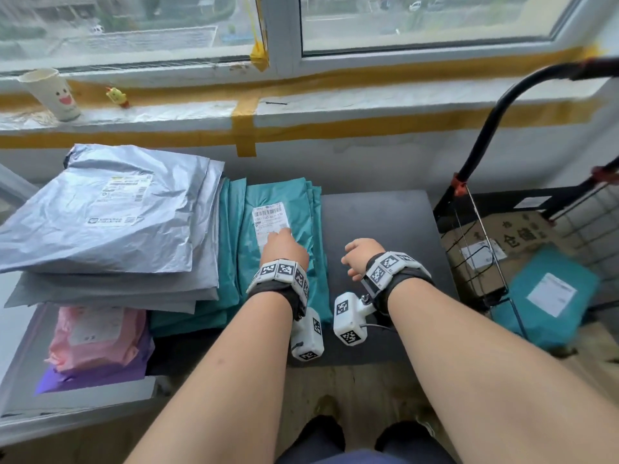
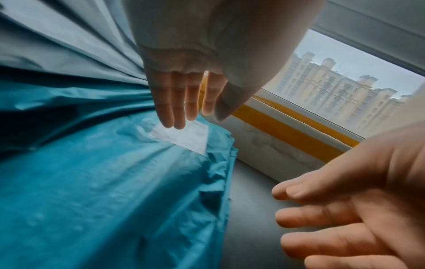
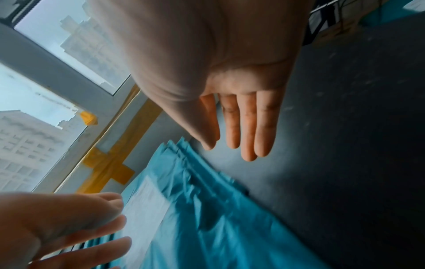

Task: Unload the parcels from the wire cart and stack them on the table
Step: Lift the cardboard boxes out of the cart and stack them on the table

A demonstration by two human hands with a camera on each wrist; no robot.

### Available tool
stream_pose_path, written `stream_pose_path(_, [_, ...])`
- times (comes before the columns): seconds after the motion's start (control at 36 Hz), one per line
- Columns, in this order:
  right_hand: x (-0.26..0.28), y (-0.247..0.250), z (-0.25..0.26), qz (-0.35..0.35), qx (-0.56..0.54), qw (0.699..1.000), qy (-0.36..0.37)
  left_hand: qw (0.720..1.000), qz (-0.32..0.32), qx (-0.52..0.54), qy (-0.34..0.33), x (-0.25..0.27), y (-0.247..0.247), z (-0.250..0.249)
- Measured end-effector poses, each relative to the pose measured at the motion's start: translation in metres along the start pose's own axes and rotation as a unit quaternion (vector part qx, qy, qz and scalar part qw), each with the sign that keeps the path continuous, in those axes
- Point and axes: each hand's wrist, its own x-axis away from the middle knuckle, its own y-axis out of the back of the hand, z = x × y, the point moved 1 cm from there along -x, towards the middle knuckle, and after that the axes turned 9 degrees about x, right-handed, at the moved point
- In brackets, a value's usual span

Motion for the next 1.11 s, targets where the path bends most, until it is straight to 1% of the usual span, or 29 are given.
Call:
stream_pose_path(0.06, [0.000, 0.019, -0.021, -0.022, 0.004, 1.000, -0.001, 1.000, 0.013, -0.015, -0.020, 0.004, -0.014, -0.019])
stream_pose_path(0.14, [0.001, 0.049, -0.054, -0.056, 0.006, 0.998, -0.022, 0.998, 0.034, -0.027, -0.056, 0.013, -0.040, -0.052])
stream_pose_path(0.28, [0.008, 0.101, -0.120, -0.107, -0.041, 0.992, -0.060, 0.991, 0.073, -0.049, -0.104, 0.037, -0.091, -0.111])
stream_pose_path(0.5, [0.027, 0.187, -0.245, -0.147, -0.052, 0.980, -0.127, 0.971, 0.142, -0.077, -0.175, 0.091, -0.188, -0.206])
stream_pose_path(0.67, [0.031, 0.237, -0.332, -0.164, -0.066, 0.970, -0.168, 0.957, 0.178, -0.089, -0.210, 0.127, -0.258, -0.263])
stream_pose_path(0.86, [0.028, 0.268, -0.408, -0.163, -0.084, 0.961, -0.205, 0.949, 0.195, -0.125, -0.215, 0.153, -0.319, -0.301])
stream_pose_path(0.97, [0.021, 0.270, -0.442, -0.162, -0.078, 0.957, -0.228, 0.939, 0.216, -0.159, -0.216, 0.159, -0.345, -0.312])
stream_pose_path(1.11, [0.007, 0.265, -0.469, -0.141, -0.056, 0.956, -0.250, 0.931, 0.237, -0.186, -0.206, 0.152, -0.378, -0.320])
